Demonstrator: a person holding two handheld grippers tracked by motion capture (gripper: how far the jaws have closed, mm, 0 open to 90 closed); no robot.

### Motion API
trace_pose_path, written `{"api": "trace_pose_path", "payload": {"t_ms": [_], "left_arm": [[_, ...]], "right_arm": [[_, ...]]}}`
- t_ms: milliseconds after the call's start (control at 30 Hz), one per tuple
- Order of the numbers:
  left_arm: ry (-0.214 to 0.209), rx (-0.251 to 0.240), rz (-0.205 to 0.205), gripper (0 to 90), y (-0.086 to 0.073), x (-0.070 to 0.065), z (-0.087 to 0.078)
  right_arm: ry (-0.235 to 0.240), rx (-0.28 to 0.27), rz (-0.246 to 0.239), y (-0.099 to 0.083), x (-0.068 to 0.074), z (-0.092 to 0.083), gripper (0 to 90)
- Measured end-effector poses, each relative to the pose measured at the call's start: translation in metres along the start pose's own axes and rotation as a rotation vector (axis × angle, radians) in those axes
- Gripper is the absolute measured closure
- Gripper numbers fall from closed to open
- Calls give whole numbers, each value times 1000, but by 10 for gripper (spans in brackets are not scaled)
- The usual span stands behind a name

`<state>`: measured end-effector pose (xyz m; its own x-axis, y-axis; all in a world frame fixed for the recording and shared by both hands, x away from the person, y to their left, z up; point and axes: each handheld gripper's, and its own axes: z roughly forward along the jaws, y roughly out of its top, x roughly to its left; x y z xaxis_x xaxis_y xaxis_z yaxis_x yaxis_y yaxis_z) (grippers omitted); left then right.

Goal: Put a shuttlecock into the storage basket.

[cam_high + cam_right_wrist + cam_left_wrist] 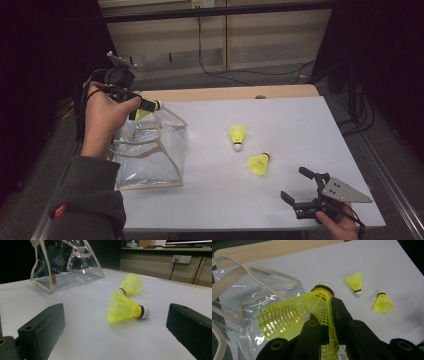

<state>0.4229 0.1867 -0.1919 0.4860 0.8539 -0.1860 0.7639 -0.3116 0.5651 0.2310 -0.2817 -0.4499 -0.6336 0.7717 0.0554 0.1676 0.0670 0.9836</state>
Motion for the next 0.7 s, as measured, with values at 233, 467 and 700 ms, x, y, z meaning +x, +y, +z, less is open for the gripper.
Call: {"api": "trace_pose_path", "payload": {"t_ms": [233, 467, 700], "left_arm": [[10, -5, -8, 856, -2, 5, -1], [20, -5, -18, 856, -5, 9, 0], [23, -3, -26, 856, -7, 13, -1]], "right_arm": [[0, 0, 0, 0, 0, 0, 21], [-2, -2, -3, 0, -1, 0, 21], [-1, -3, -8, 0, 0, 0, 21]]}}
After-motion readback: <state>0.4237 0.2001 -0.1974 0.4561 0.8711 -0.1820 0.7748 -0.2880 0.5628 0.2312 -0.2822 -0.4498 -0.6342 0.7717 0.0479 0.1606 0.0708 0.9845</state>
